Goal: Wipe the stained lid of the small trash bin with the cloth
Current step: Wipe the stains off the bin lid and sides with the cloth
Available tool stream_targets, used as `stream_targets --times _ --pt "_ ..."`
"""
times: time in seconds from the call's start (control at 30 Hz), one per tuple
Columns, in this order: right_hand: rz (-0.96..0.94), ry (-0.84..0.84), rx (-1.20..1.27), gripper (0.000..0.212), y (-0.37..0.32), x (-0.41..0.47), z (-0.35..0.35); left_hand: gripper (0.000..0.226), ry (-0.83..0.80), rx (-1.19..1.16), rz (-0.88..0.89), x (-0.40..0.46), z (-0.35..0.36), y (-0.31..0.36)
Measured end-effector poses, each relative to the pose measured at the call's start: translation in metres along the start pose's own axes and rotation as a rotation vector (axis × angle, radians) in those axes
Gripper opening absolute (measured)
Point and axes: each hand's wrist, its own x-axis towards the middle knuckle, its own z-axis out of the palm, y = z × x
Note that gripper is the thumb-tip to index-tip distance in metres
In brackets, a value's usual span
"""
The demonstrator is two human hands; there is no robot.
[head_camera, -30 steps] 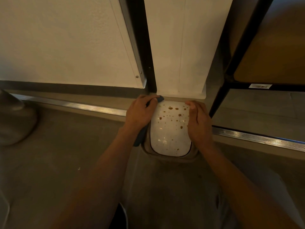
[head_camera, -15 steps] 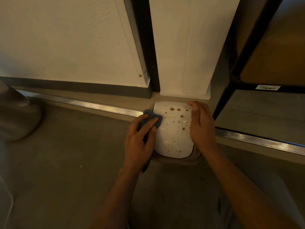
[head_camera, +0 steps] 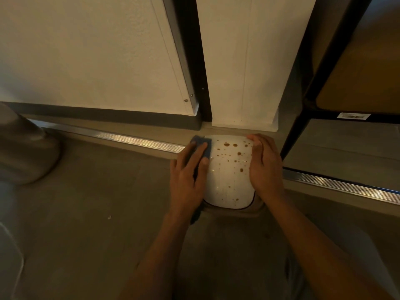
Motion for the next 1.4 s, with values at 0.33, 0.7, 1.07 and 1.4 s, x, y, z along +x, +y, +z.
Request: stream_targets --times 0.33,0.7,1.07,1.4 --pt "-0.019 -0.005 -0.012 0.039 0.0 0.002 0.0 0.033 -0.085 0.025 0.01 0.052 -0.005 0.007" --pt "-0.027 -0.012 -0.014 0.039 0.0 0.001 -0.001 0.039 0.087 0.118 0.055 -0.042 0.003 0.011" --pt "-0.023 0.017 -0.028 0.039 0.001 0.002 0.001 0.035 0.021 0.05 0.014 0.028 -0.004 0.022" --pt "-0.047 0.003 -0.033 0.034 -0.001 0.001 0.0 0.04 0.092 0.092 0.088 -0.064 0.009 -0.006"
